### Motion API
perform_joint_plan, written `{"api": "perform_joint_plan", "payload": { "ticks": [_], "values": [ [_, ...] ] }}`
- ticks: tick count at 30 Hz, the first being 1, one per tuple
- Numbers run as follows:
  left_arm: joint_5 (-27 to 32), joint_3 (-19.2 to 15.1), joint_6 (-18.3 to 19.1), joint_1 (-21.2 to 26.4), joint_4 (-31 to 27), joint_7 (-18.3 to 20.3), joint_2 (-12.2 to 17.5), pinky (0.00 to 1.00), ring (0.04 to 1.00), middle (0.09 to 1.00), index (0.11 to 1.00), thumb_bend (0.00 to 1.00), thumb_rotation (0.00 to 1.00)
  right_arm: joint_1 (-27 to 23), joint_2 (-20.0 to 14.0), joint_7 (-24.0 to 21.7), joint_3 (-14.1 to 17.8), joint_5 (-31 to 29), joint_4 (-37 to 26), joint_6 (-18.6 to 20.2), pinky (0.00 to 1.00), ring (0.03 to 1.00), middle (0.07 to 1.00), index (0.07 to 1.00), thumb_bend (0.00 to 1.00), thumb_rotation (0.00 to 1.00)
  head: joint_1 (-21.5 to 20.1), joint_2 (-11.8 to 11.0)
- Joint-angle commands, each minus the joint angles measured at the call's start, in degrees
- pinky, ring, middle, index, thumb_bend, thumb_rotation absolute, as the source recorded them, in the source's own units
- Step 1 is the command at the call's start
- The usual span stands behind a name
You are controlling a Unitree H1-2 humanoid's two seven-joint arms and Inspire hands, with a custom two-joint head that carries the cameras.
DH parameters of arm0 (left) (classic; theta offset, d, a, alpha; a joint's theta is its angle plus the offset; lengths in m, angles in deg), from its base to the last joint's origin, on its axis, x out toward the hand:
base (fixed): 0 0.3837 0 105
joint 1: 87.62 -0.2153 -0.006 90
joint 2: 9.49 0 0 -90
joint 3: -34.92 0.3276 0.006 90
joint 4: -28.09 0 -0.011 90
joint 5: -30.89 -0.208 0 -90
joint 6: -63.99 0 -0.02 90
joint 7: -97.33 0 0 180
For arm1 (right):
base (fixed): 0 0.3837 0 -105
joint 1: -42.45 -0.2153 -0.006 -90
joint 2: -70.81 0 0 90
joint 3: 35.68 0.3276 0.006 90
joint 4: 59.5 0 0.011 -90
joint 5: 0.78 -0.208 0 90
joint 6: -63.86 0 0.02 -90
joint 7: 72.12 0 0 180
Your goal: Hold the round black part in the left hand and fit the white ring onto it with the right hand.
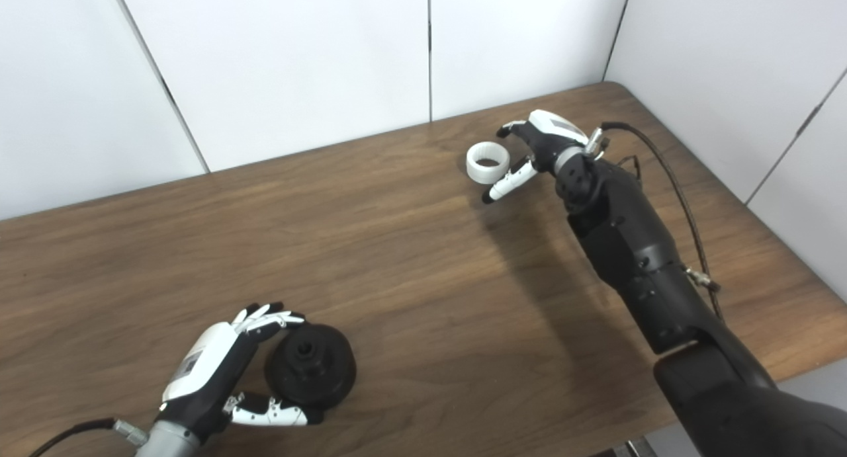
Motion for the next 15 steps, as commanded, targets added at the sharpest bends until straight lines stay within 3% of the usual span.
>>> {"api": "perform_joint_plan", "payload": {
  "ticks": [1,15],
  "values": [
    [-1.33,0.95,0.88,-1.23,0.29,1.53,0.39,1.00,0.941,0.833,0.483,0.52,0.05,-4.15,-1.92,2.05,-0.42,0.30,-0.45,-0.42,1.00,0.991,0.960,0.868,0.95,0.28,0.10,0.13],
    [-1.84,1.02,0.88,-1.74,0.26,1.20,-0.07,1.00,0.940,0.830,0.483,0.52,0.05,-8.68,-1.93,3.70,-6.09,1.15,4.04,-0.42,1.00,0.989,0.950,0.851,0.92,0.29,0.39,0.04]
  ]
}}
